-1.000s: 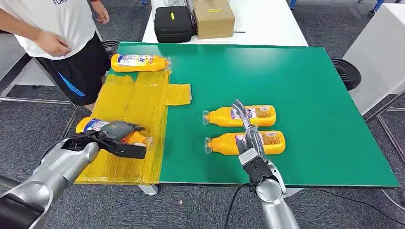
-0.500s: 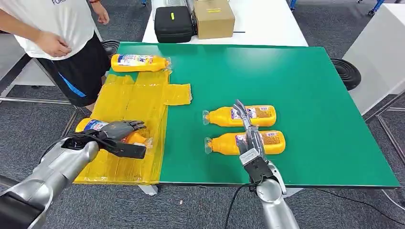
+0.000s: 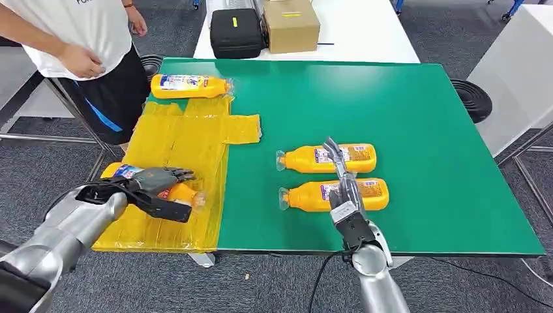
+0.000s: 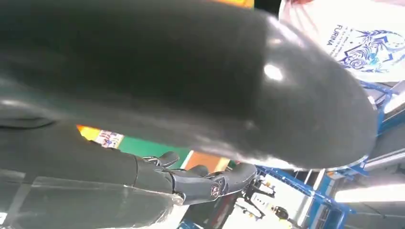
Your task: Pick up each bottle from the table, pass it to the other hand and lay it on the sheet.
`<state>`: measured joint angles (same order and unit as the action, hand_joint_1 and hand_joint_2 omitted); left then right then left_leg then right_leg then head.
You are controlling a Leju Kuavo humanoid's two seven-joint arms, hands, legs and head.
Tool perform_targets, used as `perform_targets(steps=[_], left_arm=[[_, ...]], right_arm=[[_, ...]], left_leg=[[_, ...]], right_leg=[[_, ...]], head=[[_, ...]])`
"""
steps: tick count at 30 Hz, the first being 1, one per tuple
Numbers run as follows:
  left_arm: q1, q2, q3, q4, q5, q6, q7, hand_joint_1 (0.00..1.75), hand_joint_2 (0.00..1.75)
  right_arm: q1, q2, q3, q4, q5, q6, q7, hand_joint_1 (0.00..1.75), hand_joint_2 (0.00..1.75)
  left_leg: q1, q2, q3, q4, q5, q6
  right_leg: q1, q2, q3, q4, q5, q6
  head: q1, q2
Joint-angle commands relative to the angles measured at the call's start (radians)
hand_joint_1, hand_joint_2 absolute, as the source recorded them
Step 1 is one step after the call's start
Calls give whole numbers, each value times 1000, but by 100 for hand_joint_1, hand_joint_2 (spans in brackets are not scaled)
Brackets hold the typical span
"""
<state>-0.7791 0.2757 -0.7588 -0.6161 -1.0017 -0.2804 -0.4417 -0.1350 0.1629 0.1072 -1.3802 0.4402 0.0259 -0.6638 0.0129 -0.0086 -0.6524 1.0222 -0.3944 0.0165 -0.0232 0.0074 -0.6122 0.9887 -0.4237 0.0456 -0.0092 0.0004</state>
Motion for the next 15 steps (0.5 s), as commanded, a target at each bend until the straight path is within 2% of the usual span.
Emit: perform_targets(steps=[1,10,11,15], left_arm=[[44,112,-58,-174,23,-4,-2,0,175],[57,129,-57,-210,37,-16,-4,0,175],[63,133,-54,-223,47,-12,-5,0,0],[80,152,-47,-263,93,-11,-19,0,0]], right_arm=[[-55,5,-18,86,-4,-2,-2,0,0],[-60,5,-15,97,-6,-1,-2,0,0],[-62,4,-14,104,-7,-1,-2,0,0],[-57,10,-16,104,-8,-2,-2,0,0]], left_leg=[[0,3,3,0,-1,0],[0,1,2,0,-1,0],[1,2,4,0,-2,0],[1,2,3,0,-2,0]], right_leg=[[1,2,3,-1,-1,-2],[1,0,2,-1,-1,-2],[1,0,5,-1,-2,-3],[1,1,3,-1,-1,-2]], head=[[0,0],[0,0],[0,0],[0,0]])
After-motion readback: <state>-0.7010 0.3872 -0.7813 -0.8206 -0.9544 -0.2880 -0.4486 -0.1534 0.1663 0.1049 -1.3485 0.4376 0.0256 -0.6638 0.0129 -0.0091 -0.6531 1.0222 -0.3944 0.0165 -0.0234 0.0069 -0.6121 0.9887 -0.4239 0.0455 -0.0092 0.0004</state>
